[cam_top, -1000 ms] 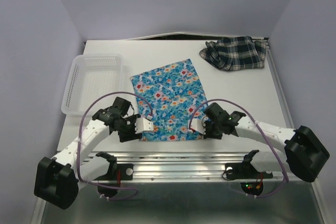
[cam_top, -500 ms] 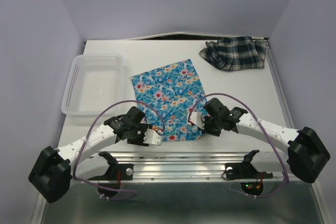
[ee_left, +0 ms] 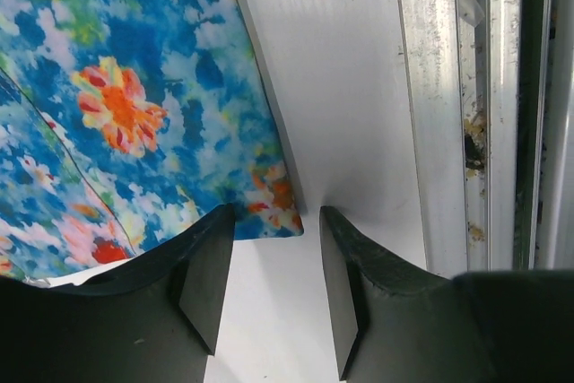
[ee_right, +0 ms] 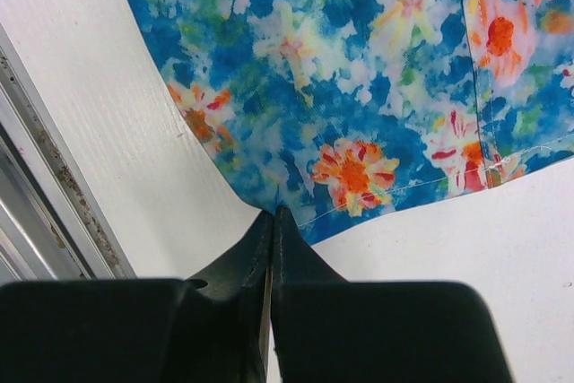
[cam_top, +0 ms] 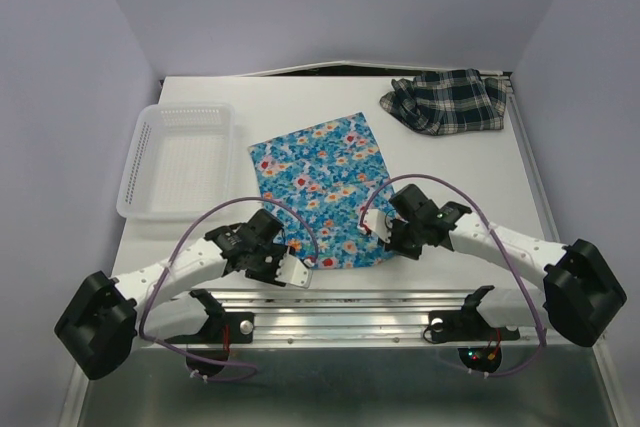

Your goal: Fold and stack the skirts

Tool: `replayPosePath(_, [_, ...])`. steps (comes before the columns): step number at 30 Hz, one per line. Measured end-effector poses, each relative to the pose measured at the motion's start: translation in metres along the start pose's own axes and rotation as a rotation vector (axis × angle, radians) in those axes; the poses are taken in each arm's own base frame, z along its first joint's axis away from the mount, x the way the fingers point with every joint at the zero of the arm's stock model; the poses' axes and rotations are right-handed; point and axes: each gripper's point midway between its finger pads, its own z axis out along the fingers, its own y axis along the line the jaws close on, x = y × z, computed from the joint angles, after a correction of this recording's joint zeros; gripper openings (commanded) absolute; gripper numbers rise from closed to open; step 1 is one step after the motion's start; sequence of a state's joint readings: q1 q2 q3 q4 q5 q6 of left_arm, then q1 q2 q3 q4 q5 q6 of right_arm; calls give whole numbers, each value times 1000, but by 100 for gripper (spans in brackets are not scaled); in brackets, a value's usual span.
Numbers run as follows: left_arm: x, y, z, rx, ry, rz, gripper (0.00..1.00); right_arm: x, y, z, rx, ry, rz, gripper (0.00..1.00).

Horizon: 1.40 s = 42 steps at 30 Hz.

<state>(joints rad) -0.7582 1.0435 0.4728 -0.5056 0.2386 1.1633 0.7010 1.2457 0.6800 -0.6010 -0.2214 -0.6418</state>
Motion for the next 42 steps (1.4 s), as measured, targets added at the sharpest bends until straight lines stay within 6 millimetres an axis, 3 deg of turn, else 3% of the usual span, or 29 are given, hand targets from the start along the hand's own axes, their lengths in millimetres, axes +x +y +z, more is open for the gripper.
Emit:
replayPosePath(3, [-2,1,2,3,-1,7,46,1,0,0,-2,-2,14,1])
replayPosePath(9, [-3,14,8,-33,9,-8,0,1,4,-1,-17,-6,27,1])
replayPosePath(15, [-9,23,-2,-96,-17,-10,0,-3,9,-20,-21,-31,44,1])
replayPosePath(18, [-18,29,-17,-155,-60,0,0,-12,7,-42,15,-66,42,1])
replayPosePath(28, [-51,33,-74,-187,-180,-29,0,-34,6,-113,91,-139,31,1])
replayPosePath(33, [-72,32,-117,-204,-258,-28,0,-46,12,-150,94,-168,57,1])
replayPosePath(38, [-86,37,-149,-251,-319,-101,0,-76,-4,-185,172,-250,68,1])
replayPosePath(42, [-84,40,-150,-260,-321,-191,0,-84,-32,-177,253,-213,48,1])
